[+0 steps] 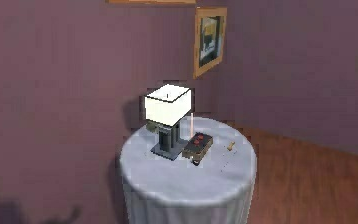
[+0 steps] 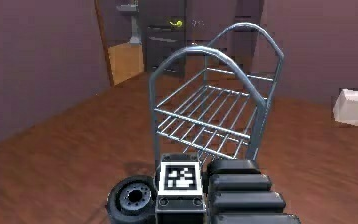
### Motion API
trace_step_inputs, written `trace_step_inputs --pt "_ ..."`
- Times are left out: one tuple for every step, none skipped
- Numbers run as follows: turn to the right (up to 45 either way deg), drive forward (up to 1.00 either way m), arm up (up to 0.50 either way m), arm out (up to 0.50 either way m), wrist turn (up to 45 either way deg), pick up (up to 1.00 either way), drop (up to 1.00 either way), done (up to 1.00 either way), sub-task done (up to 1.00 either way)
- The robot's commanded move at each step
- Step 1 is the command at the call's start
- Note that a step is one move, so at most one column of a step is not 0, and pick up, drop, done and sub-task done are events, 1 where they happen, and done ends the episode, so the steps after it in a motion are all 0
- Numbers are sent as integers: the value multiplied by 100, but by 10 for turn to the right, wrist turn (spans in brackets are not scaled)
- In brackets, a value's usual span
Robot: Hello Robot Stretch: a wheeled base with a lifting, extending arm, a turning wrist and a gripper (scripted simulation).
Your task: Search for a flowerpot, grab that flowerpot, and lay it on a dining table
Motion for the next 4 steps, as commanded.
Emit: trace_step_inputs --pt "150 0 0 0 0 0 0 0 0" --pt "0 20 0 0 0 0 0 0 0" --pt "-450 0 0 0 0 0 0 0 0" --pt "-450 0 0 0 0 0 0 0 0"
